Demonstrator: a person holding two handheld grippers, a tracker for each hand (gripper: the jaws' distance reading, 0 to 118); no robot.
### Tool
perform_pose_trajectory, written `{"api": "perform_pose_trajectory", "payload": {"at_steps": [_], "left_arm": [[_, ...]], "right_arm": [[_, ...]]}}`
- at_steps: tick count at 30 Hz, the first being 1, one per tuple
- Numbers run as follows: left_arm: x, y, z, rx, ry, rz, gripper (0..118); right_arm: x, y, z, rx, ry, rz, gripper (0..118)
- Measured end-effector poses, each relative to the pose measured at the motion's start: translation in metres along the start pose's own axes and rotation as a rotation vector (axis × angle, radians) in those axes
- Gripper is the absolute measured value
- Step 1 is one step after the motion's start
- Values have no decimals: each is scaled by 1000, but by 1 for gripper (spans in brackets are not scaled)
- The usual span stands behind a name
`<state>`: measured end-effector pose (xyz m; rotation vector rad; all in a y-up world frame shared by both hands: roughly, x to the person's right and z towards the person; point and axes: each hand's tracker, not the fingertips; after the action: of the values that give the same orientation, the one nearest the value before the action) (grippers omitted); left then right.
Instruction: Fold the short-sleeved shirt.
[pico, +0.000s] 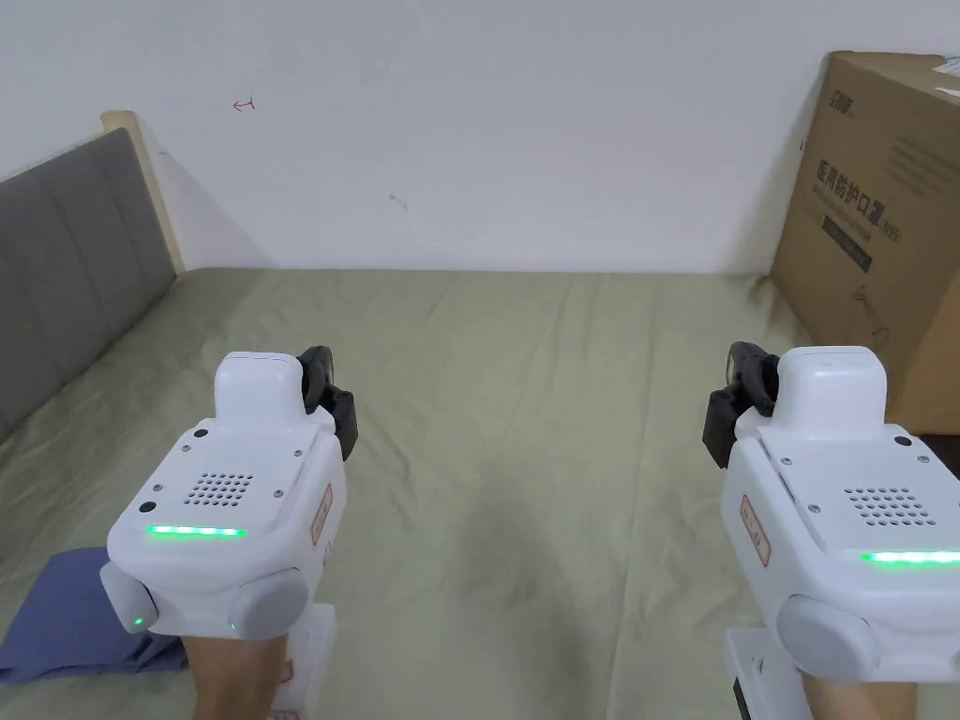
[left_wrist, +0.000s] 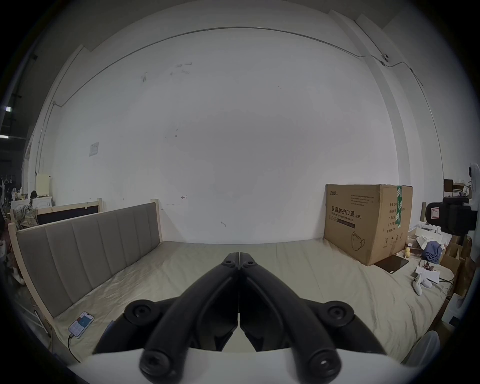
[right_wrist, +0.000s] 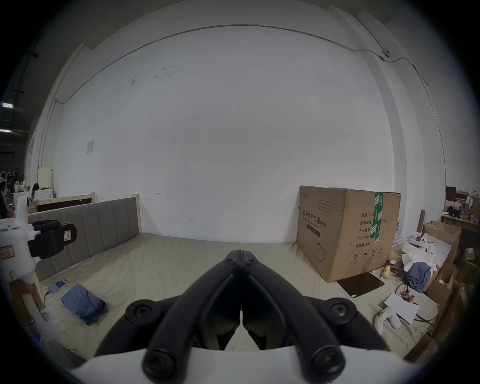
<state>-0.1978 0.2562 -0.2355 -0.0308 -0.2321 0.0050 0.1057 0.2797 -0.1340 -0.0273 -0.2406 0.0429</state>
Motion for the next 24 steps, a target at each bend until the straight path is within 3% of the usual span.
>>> {"api": "perform_pose_trajectory", "payload": {"at_steps": [24], "left_arm": [[-1, 1, 0, -1, -8, 10, 0]], "right_arm": [[1, 0, 1, 0, 1, 2, 0]]}}
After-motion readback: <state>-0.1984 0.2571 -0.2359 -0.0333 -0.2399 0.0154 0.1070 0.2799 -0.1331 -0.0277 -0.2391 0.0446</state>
